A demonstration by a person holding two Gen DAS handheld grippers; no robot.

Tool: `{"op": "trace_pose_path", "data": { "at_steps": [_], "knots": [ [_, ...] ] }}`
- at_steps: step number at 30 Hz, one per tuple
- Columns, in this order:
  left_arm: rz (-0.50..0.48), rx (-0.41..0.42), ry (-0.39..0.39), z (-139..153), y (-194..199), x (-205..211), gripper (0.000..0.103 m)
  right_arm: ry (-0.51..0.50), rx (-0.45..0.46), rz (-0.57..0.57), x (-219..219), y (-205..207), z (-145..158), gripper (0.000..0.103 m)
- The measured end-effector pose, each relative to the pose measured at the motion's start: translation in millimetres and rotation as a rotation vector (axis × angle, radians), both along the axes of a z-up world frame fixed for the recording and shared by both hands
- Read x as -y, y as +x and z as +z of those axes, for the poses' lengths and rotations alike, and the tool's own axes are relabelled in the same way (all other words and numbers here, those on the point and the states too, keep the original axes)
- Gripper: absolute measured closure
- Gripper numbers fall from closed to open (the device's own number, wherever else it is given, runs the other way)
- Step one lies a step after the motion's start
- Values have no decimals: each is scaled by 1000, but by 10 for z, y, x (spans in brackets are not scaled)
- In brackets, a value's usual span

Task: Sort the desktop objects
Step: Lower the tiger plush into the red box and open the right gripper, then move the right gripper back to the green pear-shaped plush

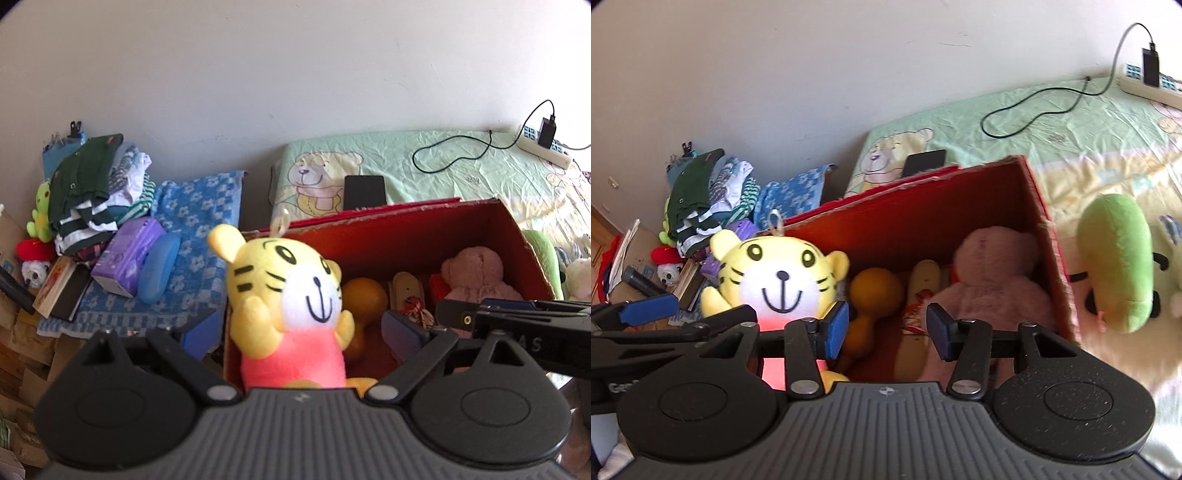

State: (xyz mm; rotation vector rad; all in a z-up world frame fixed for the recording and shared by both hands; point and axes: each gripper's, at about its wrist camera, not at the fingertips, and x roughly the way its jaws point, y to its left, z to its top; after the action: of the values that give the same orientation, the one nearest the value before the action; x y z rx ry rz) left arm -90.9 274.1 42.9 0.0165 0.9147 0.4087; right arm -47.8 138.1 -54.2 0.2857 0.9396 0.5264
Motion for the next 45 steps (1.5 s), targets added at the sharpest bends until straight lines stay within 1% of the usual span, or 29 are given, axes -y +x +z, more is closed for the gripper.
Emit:
{"op": "trace_pose_path", "data": {
  "at_steps": [6,9,16,20,24,30,34,38,43,45],
  "knots": [
    [10,-38,-5,-176,75,36,8,0,-12,-21,103,6,-42,52],
    [18,-54,11,-244,98,54,7,11,-22,-24,152,6,-64,52],
    [28,-59,43,-274,122,110,5,41,-5,-17,263,-47,-18,52],
    [44,-71,67,-290,143,125,5,76,8,-10,371,-83,18,52],
    [75,-69,94,-241,147,142,5,103,22,-6,501,-112,32,52],
    [94,-11,149,-10,159,362,5,165,34,6,809,-98,52,51],
    [56,13,126,49,213,635,5,195,30,10,1080,-86,19,51],
    [-1,18,100,19,300,1005,5,185,23,-13,1430,-74,-63,51],
    [-60,18,-5,-35,428,1392,5,167,-14,-73,1924,-17,-202,51],
    [-82,18,-21,-71,476,1566,5,159,-28,-95,2115,-7,-253,51]
  ]
}}
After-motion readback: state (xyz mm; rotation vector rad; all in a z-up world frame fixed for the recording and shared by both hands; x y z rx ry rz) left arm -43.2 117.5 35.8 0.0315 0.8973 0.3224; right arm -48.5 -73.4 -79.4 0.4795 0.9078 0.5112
